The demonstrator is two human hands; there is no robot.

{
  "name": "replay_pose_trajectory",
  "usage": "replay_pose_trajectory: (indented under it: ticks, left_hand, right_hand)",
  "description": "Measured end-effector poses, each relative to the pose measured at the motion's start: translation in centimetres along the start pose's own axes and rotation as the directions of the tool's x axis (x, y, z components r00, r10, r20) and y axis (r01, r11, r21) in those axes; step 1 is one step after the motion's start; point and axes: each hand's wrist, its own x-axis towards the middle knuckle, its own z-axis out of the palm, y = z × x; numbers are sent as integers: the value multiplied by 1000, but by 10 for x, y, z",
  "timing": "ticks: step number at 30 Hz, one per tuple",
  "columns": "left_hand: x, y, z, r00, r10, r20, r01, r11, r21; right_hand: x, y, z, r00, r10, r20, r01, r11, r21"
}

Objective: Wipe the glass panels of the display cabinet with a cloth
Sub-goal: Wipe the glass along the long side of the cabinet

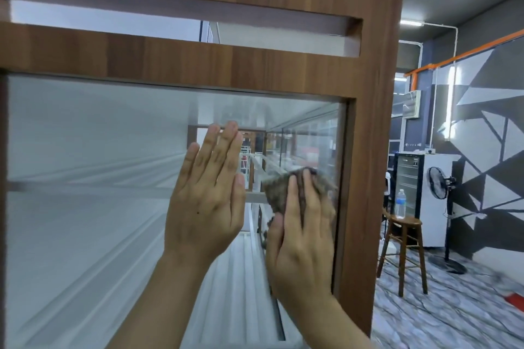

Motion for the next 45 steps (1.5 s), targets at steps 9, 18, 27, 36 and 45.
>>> replay_pose_trajectory:
  ticks: [9, 18, 27, 36, 45]
  left_hand:
    - [1, -6, -5, 999, 41, 19, -39, 996, -79]
    - [-3, -68, -33, 996, -90, -10, 91, 992, 90]
    - [-8, -74, -30, 996, -84, 14, 83, 995, 56]
    - [-8, -77, -30, 997, -75, -4, 76, 997, 23]
    - [-6, -78, -30, 997, -73, -2, 73, 997, 30]
  right_hand:
    - [-5, -6, 0, 988, -133, 79, 136, 990, -29]
    - [89, -51, 21, 989, 115, -94, -113, 993, 32]
    - [49, -36, 16, 990, 123, -69, -122, 992, 16]
    - [-10, -50, 19, 989, -136, 65, 138, 990, -23]
    - [49, -73, 33, 996, -90, 16, 90, 996, 12]
